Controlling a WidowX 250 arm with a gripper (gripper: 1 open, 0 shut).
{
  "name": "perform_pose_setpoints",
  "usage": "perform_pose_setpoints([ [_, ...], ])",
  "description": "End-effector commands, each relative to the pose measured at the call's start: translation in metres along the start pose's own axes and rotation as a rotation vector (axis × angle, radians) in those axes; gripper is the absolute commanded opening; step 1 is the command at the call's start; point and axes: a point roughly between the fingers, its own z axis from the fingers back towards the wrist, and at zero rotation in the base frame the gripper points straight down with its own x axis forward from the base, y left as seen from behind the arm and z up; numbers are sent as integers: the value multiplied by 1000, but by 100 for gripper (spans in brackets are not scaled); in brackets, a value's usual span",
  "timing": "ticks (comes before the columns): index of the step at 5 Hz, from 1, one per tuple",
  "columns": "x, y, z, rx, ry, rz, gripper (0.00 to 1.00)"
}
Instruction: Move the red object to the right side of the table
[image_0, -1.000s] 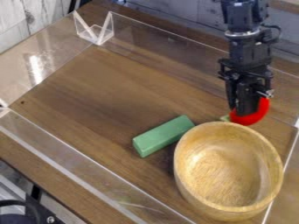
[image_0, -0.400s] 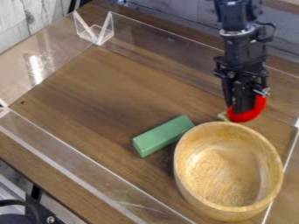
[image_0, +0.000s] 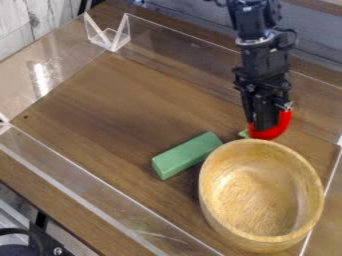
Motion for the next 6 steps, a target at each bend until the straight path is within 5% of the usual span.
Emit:
perform_pose_setpoints([
  [1, 8, -6, 31, 27, -68, -7, 0],
  [3, 15, -13, 47, 20, -72, -7, 0],
  [4, 16, -10, 47, 15, -46, -45, 0],
  [5, 17, -15, 51, 13, -37, -40, 100],
  [6, 10, -15, 57, 11, -28, -35, 100],
])
